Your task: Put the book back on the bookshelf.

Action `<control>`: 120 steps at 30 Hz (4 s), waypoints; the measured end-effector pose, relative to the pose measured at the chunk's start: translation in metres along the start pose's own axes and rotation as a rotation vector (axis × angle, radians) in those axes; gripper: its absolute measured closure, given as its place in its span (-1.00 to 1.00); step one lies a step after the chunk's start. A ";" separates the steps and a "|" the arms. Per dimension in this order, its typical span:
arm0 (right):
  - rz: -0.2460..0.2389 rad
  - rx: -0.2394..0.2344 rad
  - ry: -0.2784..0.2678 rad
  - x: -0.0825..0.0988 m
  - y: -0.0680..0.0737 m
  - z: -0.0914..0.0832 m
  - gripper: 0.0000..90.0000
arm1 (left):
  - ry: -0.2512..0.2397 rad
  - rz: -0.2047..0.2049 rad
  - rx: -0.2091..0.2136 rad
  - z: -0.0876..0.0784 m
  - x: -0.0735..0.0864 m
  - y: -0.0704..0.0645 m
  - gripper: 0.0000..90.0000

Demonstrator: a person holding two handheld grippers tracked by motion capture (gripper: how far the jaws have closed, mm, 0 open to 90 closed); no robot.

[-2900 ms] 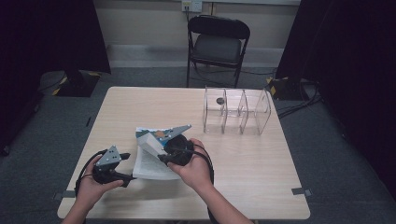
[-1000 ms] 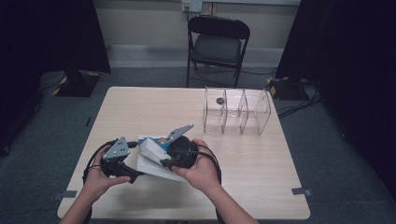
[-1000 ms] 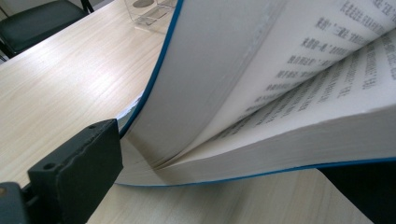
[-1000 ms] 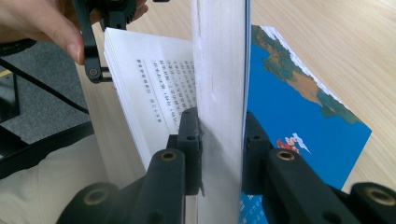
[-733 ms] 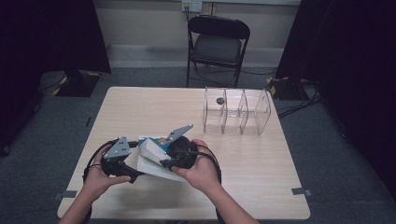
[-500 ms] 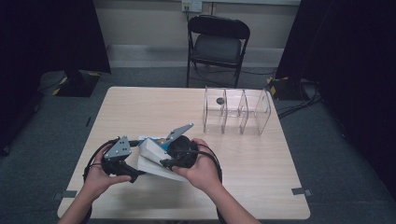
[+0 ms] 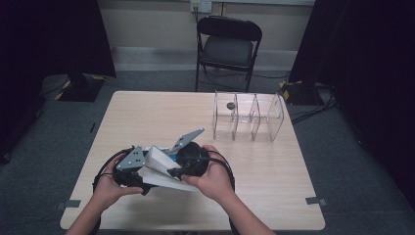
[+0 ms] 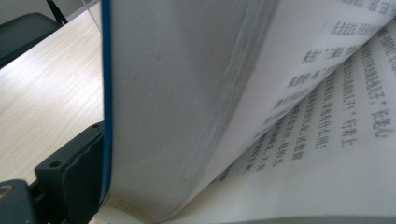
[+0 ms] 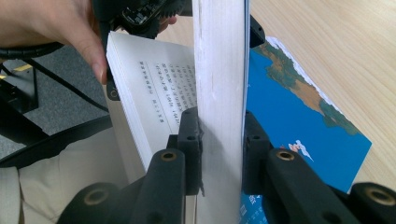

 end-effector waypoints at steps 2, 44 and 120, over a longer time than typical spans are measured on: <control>-0.003 0.000 0.000 -0.001 0.000 0.000 0.67 | 0.013 0.020 -0.008 0.000 0.002 0.002 -0.88; 0.106 -0.031 -0.325 -0.033 -0.029 -0.067 -0.18 | -0.076 0.086 0.053 -0.010 -0.029 0.007 0.25; 0.121 0.244 -0.137 0.163 -0.104 0.052 -0.60 | -0.120 -0.285 -0.274 -0.043 -0.014 0.075 0.20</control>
Point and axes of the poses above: each handheld gripper's, and its own axes: z roughly forward along the jaws, x roughly out of its underside, y roughly to its left, the point moved 10 cm from there along z, roughly forward along the jaws, and after that the axes turned 6 degrees about z, right-handed, at the moved point
